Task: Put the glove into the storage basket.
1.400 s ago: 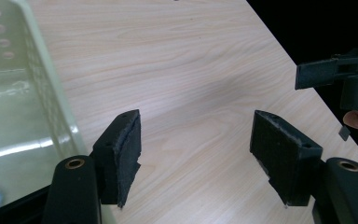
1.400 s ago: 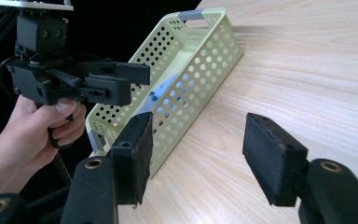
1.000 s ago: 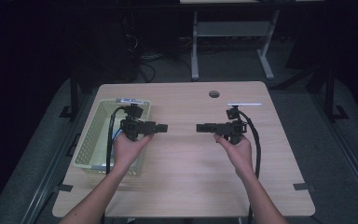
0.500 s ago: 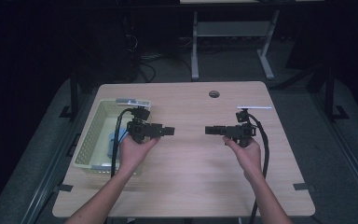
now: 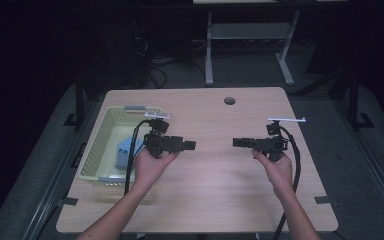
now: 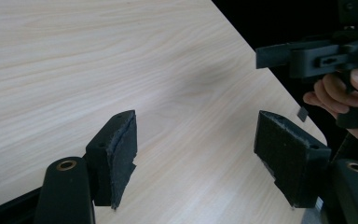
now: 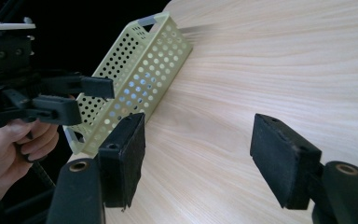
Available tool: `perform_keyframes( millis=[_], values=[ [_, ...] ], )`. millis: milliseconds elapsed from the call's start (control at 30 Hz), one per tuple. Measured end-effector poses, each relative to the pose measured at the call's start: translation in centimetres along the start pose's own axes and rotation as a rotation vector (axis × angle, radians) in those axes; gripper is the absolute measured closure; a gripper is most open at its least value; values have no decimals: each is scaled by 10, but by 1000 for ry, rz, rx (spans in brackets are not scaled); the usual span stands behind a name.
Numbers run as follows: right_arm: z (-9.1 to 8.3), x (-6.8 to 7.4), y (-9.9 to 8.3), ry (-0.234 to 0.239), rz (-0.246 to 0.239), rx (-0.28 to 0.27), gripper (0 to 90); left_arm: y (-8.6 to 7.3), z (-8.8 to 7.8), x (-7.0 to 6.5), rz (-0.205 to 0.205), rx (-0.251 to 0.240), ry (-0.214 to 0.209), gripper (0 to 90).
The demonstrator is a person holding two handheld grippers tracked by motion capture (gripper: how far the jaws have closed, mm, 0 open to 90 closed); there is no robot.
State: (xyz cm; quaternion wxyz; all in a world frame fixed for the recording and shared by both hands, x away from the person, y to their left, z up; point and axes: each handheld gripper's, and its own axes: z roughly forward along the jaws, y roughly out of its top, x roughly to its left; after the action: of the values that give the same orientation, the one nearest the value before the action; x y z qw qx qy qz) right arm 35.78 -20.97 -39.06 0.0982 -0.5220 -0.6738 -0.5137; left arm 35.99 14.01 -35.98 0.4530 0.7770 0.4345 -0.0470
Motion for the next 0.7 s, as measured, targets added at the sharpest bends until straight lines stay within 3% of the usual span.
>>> perform_keyframes(
  millis=[700],
  values=[
    [-17,-29,-21,-53,49,10,335,-20,16,-16,34,14,-59,280]
  ],
)
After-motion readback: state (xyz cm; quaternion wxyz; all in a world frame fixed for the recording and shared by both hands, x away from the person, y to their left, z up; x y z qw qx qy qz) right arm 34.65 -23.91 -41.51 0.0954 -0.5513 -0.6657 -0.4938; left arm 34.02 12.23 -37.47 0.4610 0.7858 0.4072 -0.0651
